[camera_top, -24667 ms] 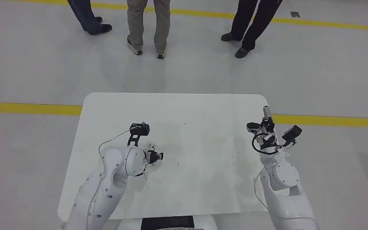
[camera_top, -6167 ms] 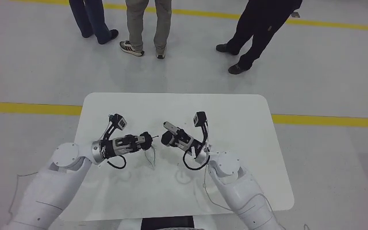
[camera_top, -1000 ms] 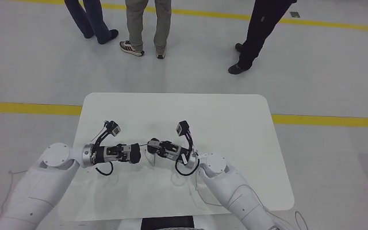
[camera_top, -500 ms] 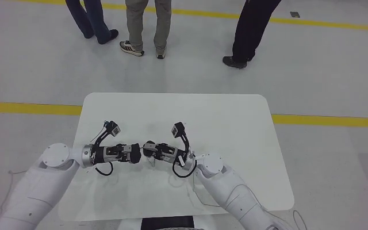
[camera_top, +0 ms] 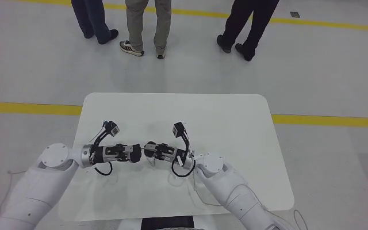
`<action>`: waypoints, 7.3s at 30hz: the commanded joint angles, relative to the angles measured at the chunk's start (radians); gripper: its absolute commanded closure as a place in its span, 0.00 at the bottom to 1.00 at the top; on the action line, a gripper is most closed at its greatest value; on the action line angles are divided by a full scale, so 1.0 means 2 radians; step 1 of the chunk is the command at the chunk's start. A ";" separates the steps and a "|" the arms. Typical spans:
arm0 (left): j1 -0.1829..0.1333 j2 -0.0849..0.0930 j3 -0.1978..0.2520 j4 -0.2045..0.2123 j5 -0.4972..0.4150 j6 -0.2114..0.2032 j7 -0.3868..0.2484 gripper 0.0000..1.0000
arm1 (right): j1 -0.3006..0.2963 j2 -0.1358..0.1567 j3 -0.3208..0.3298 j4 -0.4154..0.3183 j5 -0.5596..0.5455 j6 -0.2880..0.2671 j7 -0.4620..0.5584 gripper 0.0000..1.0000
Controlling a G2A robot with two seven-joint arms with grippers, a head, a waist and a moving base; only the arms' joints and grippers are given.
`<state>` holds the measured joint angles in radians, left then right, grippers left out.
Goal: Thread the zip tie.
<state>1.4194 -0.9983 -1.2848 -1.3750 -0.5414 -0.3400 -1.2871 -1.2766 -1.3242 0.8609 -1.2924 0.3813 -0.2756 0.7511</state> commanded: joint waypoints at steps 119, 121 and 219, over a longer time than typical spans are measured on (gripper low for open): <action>0.001 0.011 0.001 -0.022 -0.002 0.008 0.039 1.00 | -0.018 0.011 0.024 -0.024 -0.010 0.016 0.001 0.00; -0.002 0.012 -0.006 -0.016 -0.009 0.004 0.049 1.00 | -0.018 0.011 0.024 -0.024 -0.010 0.016 0.001 0.00; 0.033 0.024 -0.143 0.001 -0.070 0.000 -0.020 1.00 | 0.202 -0.094 -0.195 -0.035 -0.622 0.308 0.176 0.00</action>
<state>1.4858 -0.9507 -1.5711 -1.3725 -0.6815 -0.3400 -1.3262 -0.8711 -1.5099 0.4723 -1.3597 -0.8444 0.3400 1.1022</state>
